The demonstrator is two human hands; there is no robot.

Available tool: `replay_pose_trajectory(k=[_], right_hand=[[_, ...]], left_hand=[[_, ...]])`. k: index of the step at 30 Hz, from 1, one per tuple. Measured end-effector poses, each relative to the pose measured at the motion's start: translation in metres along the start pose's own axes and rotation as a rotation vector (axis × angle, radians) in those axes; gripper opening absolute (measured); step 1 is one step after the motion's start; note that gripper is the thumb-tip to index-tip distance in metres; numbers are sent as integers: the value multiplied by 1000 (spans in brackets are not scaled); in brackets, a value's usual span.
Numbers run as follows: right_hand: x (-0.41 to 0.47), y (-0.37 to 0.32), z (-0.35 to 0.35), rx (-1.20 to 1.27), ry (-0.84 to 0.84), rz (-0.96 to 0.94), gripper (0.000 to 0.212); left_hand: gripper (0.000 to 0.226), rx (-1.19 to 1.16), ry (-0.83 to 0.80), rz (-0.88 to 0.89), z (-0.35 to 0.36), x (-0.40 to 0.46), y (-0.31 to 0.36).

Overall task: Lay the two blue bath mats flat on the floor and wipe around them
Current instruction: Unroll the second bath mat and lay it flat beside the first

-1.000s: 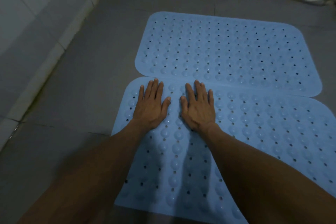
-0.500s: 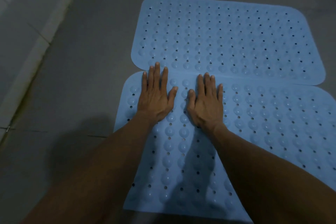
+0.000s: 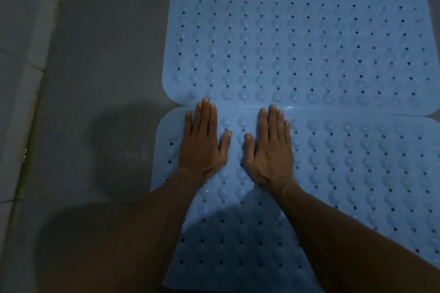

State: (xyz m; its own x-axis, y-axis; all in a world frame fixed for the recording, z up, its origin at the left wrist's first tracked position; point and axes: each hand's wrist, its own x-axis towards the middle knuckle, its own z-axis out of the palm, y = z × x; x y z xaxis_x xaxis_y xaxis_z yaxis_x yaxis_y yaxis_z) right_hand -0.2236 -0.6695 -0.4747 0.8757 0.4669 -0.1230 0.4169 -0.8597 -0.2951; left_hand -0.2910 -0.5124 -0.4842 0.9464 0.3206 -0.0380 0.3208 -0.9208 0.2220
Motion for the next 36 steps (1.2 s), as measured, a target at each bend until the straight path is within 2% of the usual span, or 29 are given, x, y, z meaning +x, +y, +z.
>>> replay_pose_trajectory(k=[17, 36], right_hand=[[0, -3, -1, -38, 43, 12, 69], [0, -1, -2, -23, 39, 10, 69]], left_hand=[[72, 14, -89, -46, -11, 2, 6], [71, 60, -38, -44, -7, -3, 7]])
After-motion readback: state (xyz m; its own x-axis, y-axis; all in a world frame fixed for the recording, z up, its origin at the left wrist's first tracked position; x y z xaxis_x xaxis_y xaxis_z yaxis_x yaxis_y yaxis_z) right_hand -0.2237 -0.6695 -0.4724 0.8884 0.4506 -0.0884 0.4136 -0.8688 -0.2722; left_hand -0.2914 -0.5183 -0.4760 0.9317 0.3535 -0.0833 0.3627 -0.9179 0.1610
